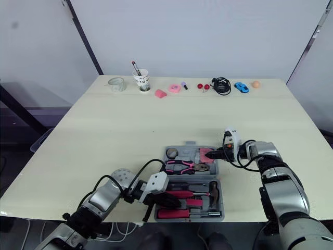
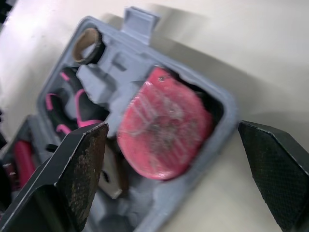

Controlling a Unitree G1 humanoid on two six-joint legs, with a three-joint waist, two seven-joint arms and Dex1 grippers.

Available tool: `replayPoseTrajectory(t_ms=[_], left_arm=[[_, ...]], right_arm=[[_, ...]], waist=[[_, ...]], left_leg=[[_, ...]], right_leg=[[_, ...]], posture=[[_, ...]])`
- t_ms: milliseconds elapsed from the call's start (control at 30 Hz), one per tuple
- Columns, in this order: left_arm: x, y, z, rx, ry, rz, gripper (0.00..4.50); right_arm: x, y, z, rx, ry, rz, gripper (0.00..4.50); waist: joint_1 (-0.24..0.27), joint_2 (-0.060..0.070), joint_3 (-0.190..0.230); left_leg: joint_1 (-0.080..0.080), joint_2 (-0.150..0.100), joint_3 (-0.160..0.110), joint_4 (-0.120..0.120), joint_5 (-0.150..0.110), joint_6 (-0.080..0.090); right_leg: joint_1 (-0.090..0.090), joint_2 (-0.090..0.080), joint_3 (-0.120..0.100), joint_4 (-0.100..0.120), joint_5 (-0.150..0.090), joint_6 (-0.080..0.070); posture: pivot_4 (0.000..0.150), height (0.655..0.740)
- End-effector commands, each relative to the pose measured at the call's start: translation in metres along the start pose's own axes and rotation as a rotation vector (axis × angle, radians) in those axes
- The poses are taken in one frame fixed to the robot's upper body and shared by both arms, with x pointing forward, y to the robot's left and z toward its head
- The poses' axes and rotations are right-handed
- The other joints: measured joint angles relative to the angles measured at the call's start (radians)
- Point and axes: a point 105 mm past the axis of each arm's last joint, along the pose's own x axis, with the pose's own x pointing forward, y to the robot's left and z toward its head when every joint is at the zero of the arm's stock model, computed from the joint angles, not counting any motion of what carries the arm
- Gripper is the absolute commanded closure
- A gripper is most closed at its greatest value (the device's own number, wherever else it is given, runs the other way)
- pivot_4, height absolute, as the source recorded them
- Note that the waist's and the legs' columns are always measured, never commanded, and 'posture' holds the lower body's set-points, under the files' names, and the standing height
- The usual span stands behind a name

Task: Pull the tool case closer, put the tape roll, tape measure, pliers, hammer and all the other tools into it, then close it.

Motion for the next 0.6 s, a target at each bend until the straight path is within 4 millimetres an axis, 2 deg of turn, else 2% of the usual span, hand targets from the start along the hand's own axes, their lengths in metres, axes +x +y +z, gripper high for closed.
replayPoseTrajectory(t_ms=[33, 233, 400, 600], left_arm=[[0.006, -0.002, -0.024, -0.059, 0.084, 0.017, 4.50], [0.009, -0.004, -0.025, -0.065, 0.078, 0.016, 4.50], [0.008, -0.004, -0.022, -0.058, 0.054, 0.025, 4.50], [-0.012, -0.004, 0.003, -0.065, -0.067, 0.077, 4.50]], right_arm=[[0.009, 0.015, 0.018, 0.021, -0.059, 0.089, 0.02], [0.015, 0.027, 0.026, 0.060, -0.127, 0.184, 0.02], [0.011, 0.037, 0.035, 0.049, -0.192, 0.275, 0.02], [-0.011, 0.049, 0.039, 0.008, -0.207, 0.423, 0.02]], waist=[[-0.001, 0.001, -0.001], [-0.004, 0.003, -0.001], [-0.004, 0.003, -0.001], [-0.006, 0.004, -0.001]], left_leg=[[0.000, 0.000, 0.000, 0.000, 0.000, 0.000], [0.001, 0.000, 0.000, 0.000, 0.000, 0.000], [0.001, 0.000, 0.000, 0.000, 0.000, 0.000], [0.000, 0.000, -0.001, 0.000, 0.000, 0.000]], right_leg=[[0.000, 0.000, 0.000, 0.000, 0.000, 0.000], [0.000, 0.000, 0.000, 0.001, 0.000, 0.000], [0.000, 0.000, 0.000, 0.001, 0.000, 0.000], [0.000, 0.000, 0.000, 0.001, 0.000, 0.000]], posture=[[0.150, 0.7400], [0.150, 0.7400], [0.150, 0.7400], [0.150, 0.7400]])
